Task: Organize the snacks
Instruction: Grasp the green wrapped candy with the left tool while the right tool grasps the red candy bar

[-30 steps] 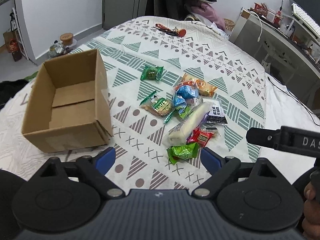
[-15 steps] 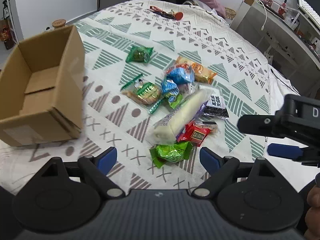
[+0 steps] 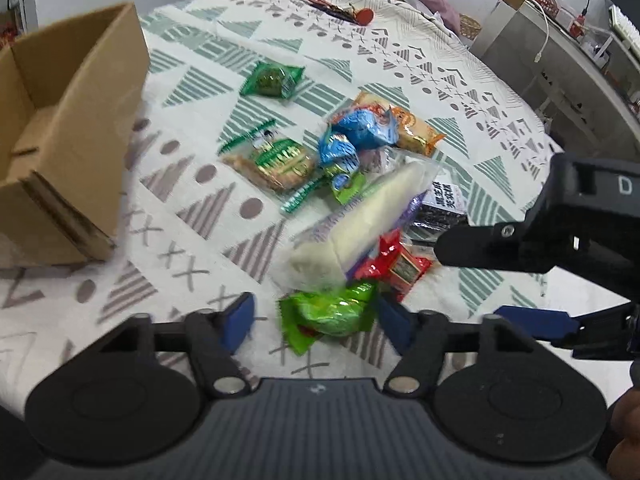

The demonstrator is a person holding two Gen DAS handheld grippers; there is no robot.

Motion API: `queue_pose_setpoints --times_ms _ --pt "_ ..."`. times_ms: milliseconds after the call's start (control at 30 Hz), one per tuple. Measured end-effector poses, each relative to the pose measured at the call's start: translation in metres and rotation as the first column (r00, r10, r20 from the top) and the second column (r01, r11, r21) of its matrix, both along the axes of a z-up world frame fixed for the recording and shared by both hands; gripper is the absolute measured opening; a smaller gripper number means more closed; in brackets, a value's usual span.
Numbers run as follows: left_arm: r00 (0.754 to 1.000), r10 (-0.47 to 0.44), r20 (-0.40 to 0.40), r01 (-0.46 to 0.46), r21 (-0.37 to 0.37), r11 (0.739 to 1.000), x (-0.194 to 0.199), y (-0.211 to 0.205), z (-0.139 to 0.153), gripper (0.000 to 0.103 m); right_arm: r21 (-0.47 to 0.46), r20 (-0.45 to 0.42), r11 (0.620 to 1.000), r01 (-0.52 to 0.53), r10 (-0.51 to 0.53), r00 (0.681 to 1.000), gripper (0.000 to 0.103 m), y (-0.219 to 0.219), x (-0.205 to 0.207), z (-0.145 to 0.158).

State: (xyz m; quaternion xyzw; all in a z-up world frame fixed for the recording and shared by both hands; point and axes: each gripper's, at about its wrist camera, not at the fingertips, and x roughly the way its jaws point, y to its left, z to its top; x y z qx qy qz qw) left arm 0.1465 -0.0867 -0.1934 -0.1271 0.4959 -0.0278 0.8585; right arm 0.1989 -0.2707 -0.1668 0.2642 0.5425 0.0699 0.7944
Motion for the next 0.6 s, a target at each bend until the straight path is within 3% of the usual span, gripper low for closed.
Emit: queue_pose_setpoints --times_ms 33,167,600 --pt "1.000 0.004 -0.009 -0.004 0.004 1.000 0.001 0.000 -0.002 0.042 0.013 -0.003 1.000 0.009 -0.009 1.000 0.079 -0.001 0.001 -0.001" --pt "1.000 0.020 -0.005 -0.020 -0.029 0.999 0.000 0.002 -0.002 0.033 0.081 -0.046 0.996 0.048 -0.044 0.998 0.070 -0.003 0.004 -0.012" --pt "0.999 0.050 0.022 -0.048 -0.078 0.996 -0.008 0.015 0.015 0.031 0.226 -0.119 0.963 0.143 -0.119 0.986 0.057 -0.004 0.007 -0.032"
